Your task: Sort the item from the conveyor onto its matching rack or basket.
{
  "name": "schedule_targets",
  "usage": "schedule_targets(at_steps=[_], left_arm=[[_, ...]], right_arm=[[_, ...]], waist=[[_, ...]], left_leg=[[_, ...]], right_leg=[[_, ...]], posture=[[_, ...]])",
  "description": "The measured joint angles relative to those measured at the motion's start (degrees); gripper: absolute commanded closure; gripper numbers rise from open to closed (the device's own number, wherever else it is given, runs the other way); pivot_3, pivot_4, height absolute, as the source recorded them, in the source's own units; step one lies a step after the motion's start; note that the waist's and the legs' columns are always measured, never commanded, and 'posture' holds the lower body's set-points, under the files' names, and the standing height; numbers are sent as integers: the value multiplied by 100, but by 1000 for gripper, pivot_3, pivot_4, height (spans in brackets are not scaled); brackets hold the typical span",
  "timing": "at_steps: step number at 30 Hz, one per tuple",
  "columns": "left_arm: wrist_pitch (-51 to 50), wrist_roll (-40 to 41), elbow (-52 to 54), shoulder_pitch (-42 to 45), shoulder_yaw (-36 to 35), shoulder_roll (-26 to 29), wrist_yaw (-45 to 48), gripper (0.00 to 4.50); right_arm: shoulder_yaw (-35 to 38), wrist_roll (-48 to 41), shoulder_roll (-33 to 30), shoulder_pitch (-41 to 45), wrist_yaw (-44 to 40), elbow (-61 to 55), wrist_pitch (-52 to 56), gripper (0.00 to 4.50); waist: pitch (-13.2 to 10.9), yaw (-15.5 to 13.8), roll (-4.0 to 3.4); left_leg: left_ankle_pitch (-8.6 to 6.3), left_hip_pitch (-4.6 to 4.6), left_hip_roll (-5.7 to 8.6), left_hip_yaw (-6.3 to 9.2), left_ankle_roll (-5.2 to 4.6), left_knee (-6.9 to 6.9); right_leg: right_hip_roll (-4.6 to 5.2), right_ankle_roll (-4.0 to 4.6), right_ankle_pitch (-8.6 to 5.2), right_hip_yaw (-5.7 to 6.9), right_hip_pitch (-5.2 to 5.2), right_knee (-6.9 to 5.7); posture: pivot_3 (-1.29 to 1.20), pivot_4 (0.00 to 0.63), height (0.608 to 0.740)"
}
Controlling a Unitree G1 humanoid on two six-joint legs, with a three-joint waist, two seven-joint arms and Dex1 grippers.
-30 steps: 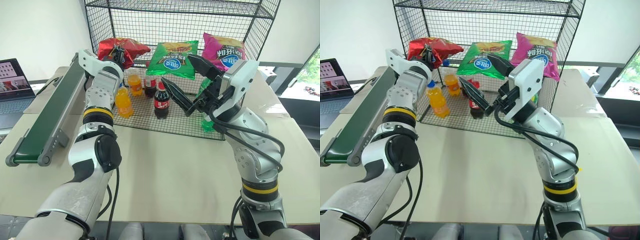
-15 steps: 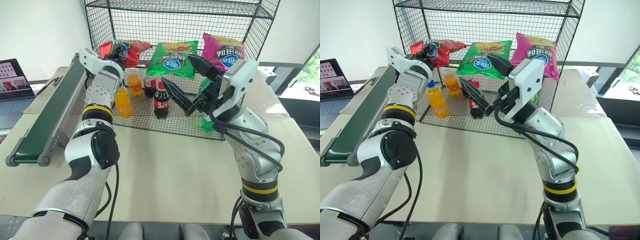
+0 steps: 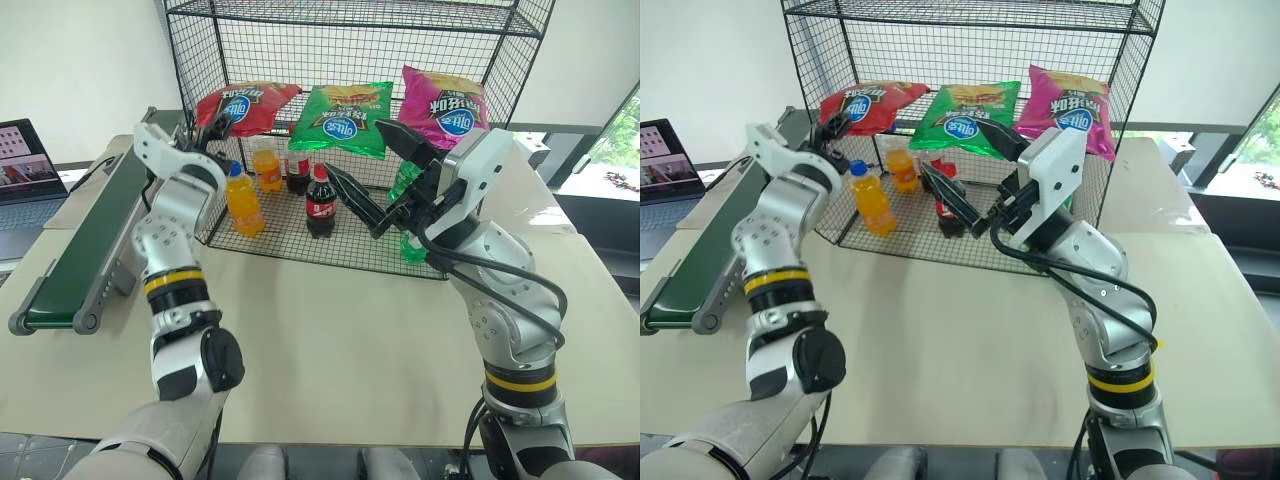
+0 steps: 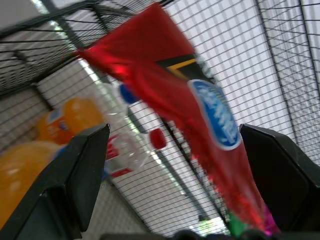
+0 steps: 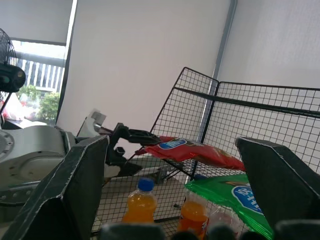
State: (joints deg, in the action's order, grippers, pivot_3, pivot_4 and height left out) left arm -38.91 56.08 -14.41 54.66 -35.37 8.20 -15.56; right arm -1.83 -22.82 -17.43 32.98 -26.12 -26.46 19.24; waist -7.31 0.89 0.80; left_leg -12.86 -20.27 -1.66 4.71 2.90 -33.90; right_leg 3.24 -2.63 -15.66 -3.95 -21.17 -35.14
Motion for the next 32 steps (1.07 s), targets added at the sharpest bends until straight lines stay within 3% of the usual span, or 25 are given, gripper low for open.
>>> schedule_targets(at_steps=[6, 9, 10, 12, 14, 17, 20, 26, 32], left_arm=[[-1125, 491, 1407, -653, 334, 647, -115, 90], [-1595, 301, 2261, -1715, 1090, 1434, 546, 90], [-1599, 277, 2299, -1765, 1124, 1472, 587, 90], [-1226, -644, 2840, -2888, 2040, 2206, 1358, 90], [-612, -1548, 2941, -3626, 2738, 2466, 1845, 90], [555, -2640, 2875, -4263, 3473, 2494, 2436, 90], [1337, -3146, 2647, -4487, 3633, 2181, 2691, 90], [2033, -3594, 1887, -4643, 3634, 1624, 2957, 90], [2372, -3824, 1352, -4547, 3626, 1433, 3285, 90]], right_arm=[[-7, -59, -51, -403, -72, -80, 17, 0], [-24, -22, -163, -959, -50, -370, 103, 0], [-24, -16, -167, -990, -44, -384, 108, 0], [-26, 247, -228, -1785, 189, -460, 172, 0], [-74, 594, -261, -2355, 385, -376, 202, 0], [-237, 1023, -122, -2879, 646, -327, 85, 0], [-238, 1315, 177, -3315, 1042, -288, -110, 0], [-226, 1774, 537, -4048, 1530, 8, -549, 0], [-161, 1940, 580, -4317, 1629, 154, -909, 0]], waist=[[0, -15, 0], [5, 11, -7], [5, 12, -7], [8, 15, -11], [6, -8, -22], [3, -40, -15], [4, -39, -15], [6, -3, -15], [6, -9, -15]], left_leg=[[0, 2, 2, 1, 1, 2], [1, 6, -1, 0, 3, 8], [1, 7, -1, 0, 3, 10], [3, 8, -3, -4, 9, 19], [3, 6, 0, -9, 10, 17], [5, -1, -3, -8, 12, 8], [5, -1, -4, -9, 11, 7], [-1, -1, -5, -9, 1, 9], [-1, 1, -5, -9, -1, 6]], right_leg=[[2, 1, 0, 0, 3, 3], [-1, 1, 0, 0, 2, 5], [-1, 1, 0, 0, 3, 5], [-2, 5, 0, -2, -3, 13], [3, 9, -2, -4, -4, 13], [1, -3, -11, -2, -7, 17], [1, -28, -27, -4, -4, 19], [-1, -29, -28, -5, -5, 17], [-1, -31, -30, -4, -1, 16]], posture=[[0, 150, 738], [0, 150, 738], [0, 150, 738], [0, 150, 738], [0, 150, 738], [0, 150, 738], [0, 150, 738], [0, 150, 738], [0, 150, 738]])
